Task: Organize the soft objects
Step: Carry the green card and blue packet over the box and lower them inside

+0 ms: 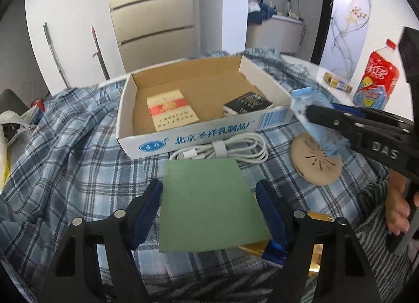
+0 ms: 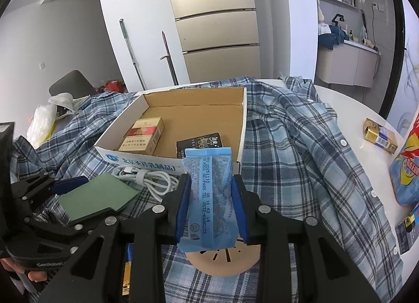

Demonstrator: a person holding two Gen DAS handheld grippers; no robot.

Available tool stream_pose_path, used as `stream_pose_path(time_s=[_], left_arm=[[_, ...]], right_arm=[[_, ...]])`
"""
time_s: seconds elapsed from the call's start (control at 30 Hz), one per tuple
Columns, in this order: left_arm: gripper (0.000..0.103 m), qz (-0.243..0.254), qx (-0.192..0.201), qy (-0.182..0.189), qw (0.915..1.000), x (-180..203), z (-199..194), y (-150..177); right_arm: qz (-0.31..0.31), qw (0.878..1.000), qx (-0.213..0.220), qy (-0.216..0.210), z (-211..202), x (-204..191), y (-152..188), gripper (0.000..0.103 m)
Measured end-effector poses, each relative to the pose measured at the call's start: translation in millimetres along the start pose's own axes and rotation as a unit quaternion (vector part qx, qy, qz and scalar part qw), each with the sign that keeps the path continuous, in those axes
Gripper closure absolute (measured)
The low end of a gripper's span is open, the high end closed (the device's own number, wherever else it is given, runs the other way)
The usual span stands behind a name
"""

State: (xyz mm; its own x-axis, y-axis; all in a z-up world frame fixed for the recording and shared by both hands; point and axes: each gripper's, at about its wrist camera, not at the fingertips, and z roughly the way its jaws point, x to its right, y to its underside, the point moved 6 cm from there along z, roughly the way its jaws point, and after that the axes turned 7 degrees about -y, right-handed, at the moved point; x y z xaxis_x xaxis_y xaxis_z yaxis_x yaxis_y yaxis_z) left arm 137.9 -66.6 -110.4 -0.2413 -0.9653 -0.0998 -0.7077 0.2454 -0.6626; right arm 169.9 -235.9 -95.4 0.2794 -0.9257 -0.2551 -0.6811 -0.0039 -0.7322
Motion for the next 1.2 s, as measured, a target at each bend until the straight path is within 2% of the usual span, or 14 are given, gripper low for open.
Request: stream_pose_path(time_s=[0.3,0.53,0.73,0.93,1.07,1.2], left_arm=[[0.028,-0.007,0.106,0.006,0.9944,-1,-45,-6],[0.028,-0.021,0.191,0.004,0.9813,-8,-79,-6],[0.028,-0.041,0.226,0.007,0.9733,-17,-95,-6],[0.028,-0.054,0.271,-0.003,0.961,-26,-119,-11],[0.028,-0.034,0.307,-0.015,0.9509,-23,-141,-27],[0.028,-0.032,0.33,-0.012,0.9434,-22,-154,-52]], right_arm=[[-0.014,1.0,0.02,-0.014,-7,-7,-3,0.072],[-0.026,0.999,0.032,-0.019,-12,-12,-4,0.072],[-0.034,0.998,0.055,-0.026,-20,-15,-8,0.072],[-0.066,0.992,0.106,-0.03,-40,-30,-12,0.072],[-0.075,0.986,0.146,-0.028,-62,-41,-21,0.072],[-0.078,0.984,0.159,-0.03,-77,-48,-41,0.072]])
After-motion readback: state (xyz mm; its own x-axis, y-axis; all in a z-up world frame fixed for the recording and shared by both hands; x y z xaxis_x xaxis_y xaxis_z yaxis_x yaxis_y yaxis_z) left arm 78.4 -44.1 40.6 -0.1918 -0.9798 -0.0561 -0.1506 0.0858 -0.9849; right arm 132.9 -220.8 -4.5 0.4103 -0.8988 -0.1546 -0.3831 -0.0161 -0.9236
